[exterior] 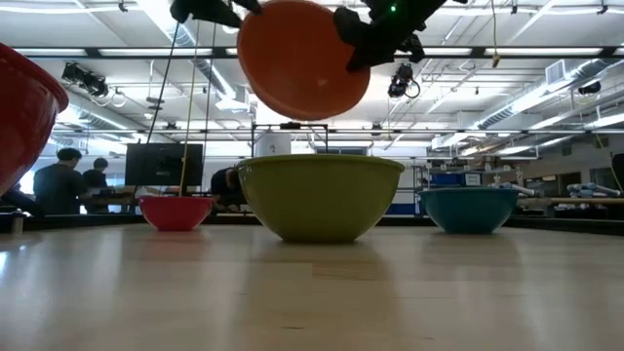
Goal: Nest bowls inside each other
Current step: Stack the orange bowl on top of the big red bowl
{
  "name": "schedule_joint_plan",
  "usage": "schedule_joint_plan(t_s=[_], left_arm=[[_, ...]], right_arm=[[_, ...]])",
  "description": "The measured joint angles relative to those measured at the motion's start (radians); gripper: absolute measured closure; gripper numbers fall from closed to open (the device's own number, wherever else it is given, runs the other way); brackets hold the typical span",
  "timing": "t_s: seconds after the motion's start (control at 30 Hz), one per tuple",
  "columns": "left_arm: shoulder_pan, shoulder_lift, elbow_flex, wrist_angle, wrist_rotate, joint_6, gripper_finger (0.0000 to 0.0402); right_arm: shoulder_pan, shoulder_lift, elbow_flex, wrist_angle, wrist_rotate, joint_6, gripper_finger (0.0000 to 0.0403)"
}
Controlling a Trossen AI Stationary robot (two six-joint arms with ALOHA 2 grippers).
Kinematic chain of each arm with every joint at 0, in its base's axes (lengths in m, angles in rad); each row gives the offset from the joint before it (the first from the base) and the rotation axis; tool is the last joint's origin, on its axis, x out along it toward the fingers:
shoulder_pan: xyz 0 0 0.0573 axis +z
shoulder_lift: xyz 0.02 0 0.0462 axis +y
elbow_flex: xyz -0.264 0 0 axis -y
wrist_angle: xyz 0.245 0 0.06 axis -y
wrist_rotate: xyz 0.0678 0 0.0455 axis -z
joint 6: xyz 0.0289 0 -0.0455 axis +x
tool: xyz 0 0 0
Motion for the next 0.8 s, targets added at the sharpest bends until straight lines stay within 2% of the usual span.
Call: schedule_joint_plan(t_s=[0.1, 0.2, 0.3, 0.43, 0.53, 0.6, 0.67, 0.8], left_arm=[[0.026, 0.045, -0.001, -0.001, -0.010, 0.000, 0.0128], [0.037, 0.084, -0.001, 0.005, -0.029, -0.030, 0.0149], [0.037, 0.105, -0.001, 0.016, -0.066, -0.087, 0.0203], [0.038, 0.105, -0.002, -0.002, -0.110, -0.142, 0.0299], [0.039, 0.099, -0.003, -0.046, -0.145, -0.175, 0.0355], [0.039, 0.097, -0.003, -0.090, -0.145, -0.208, 0.0360], [0.043, 0.095, -0.003, -0.155, -0.139, -0.264, 0.0381], [0.042, 0.088, 0.000, -0.294, -0.080, -0.402, 0.0393]], right_arm=[[0.020, 0.000, 0.000, 0.029, -0.016, -0.055, 0.0389], [0.026, 0.001, -0.001, 0.019, -0.016, -0.064, 0.0389], [0.033, 0.001, -0.001, 0.008, -0.006, -0.064, 0.0387], [0.044, 0.001, -0.001, -0.004, -0.003, -0.038, 0.0381], [0.052, 0.001, 0.001, 0.003, -0.037, -0.018, 0.0363], [0.060, -0.006, 0.001, -0.002, -0.096, 0.018, 0.0340], [0.064, -0.022, 0.000, -0.001, -0.205, 0.060, 0.0310], [0.059, -0.056, -0.004, 0.057, -0.494, 0.146, 0.0242]])
